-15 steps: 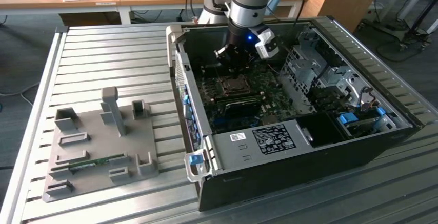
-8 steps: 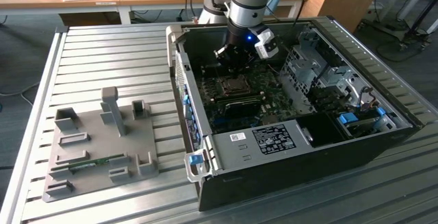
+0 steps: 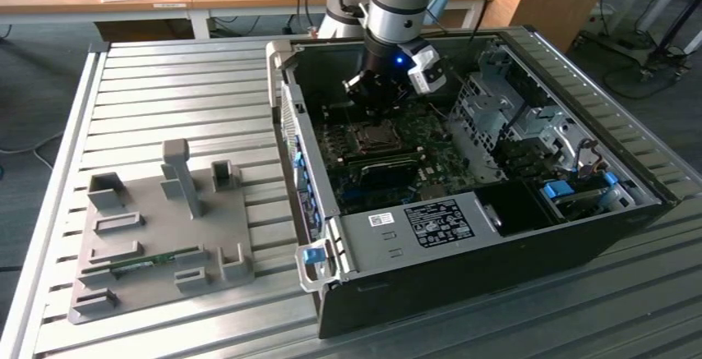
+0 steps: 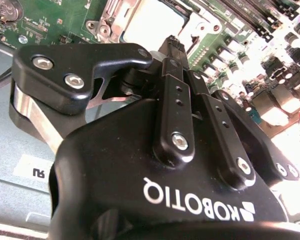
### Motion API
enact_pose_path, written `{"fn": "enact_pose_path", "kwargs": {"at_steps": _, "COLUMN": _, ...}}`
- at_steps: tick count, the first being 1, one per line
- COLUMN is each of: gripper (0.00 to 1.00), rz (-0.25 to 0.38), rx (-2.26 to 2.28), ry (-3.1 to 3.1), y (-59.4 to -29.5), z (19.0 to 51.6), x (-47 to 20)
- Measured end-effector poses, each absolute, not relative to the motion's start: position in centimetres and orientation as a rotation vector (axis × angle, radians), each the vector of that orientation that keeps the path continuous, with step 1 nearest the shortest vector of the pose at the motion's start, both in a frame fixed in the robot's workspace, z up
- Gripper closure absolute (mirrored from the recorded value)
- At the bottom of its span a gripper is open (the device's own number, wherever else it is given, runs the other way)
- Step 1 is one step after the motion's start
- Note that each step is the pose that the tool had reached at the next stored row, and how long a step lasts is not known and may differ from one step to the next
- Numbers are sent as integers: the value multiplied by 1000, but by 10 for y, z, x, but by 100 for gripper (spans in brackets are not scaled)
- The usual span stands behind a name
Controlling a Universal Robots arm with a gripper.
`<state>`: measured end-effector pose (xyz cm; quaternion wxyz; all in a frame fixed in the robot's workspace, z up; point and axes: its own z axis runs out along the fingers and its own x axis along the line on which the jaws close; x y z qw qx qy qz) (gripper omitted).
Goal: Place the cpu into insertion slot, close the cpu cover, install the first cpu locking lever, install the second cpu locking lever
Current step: 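Install the first cpu locking lever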
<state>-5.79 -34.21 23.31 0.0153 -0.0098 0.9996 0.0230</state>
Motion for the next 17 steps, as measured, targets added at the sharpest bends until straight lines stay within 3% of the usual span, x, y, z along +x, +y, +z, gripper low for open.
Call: {"fn": "enact_pose_path", "kwargs": {"at_steps": 17, "gripper": 89, "rz": 72, "rx": -31, "ry": 3109, "y": -342, "z": 236, "x": -60}}
